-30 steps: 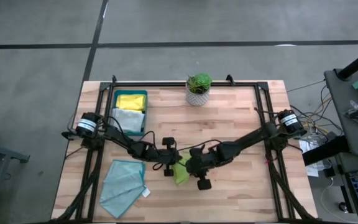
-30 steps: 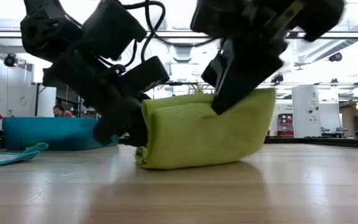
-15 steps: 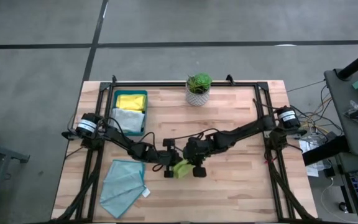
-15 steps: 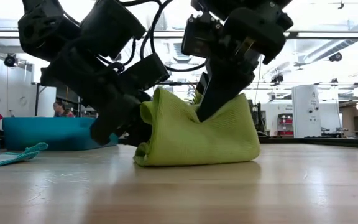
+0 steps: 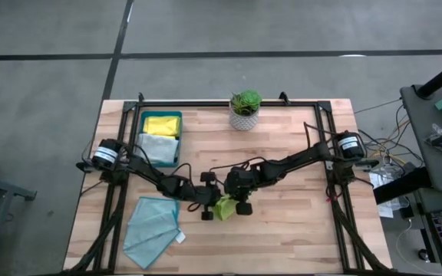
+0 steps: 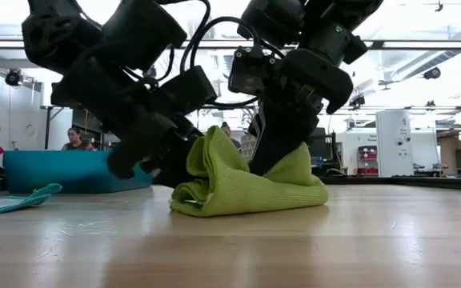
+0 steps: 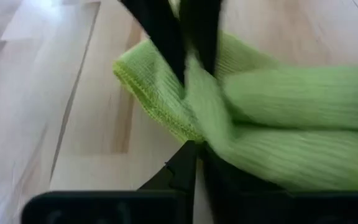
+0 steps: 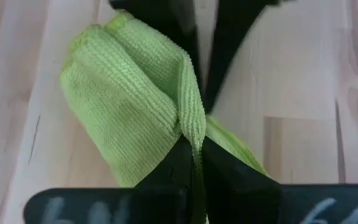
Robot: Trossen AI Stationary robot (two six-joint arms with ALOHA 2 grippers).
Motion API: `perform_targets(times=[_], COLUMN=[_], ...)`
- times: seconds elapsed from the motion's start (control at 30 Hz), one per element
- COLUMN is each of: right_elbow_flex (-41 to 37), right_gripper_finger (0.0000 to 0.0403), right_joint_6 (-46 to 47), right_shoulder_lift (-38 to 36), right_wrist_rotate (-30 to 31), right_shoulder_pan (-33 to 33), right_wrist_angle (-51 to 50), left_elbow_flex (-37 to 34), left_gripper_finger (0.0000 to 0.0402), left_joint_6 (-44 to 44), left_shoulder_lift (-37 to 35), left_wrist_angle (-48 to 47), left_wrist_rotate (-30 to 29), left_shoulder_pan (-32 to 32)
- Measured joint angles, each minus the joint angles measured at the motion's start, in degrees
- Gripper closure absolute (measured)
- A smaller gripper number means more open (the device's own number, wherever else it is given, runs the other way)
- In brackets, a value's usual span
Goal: Fold microfiber towels
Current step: Fold the green towel
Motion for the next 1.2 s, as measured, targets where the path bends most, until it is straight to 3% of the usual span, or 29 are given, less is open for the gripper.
perform_targets(times=[0.33,0.47,0.77,0.93,1.2], right_elbow_flex=[-0.02,-0.02,-0.02,-0.07,-0.07], right_gripper_finger=[0.039,0.039,0.039,0.039,0.039], right_joint_6=[-0.45,-0.47,-0.44,-0.01,0.1], right_shoulder_lift=[0.04,0.04,0.72,2.11,2.25], right_wrist_rotate=[0.03,0.03,0.01,-0.04,-0.2], right_shoulder_pan=[-0.38,-0.38,-0.38,-0.39,-0.47], right_wrist_angle=[0.1,0.85,2.45,2.94,3.06], left_elbow_flex=[0.15,0.15,0.09,0.18,0.26], left_gripper_finger=[0.0317,0.0313,0.0319,0.0339,0.0377], left_joint_6=[-2.29,-2.8,-3.56,-3.6,-8.2], left_shoulder_lift=[-9.01,-13.96,-21.56,-20.58,-11.7], left_wrist_angle=[-16.17,-20.55,-18.8,-13.88,-10.31], left_wrist_rotate=[0.0,0.12,-0.85,-1.01,-1.8], left_shoulder_pan=[-0.07,-0.3,-3.65,-5.68,-6.34])
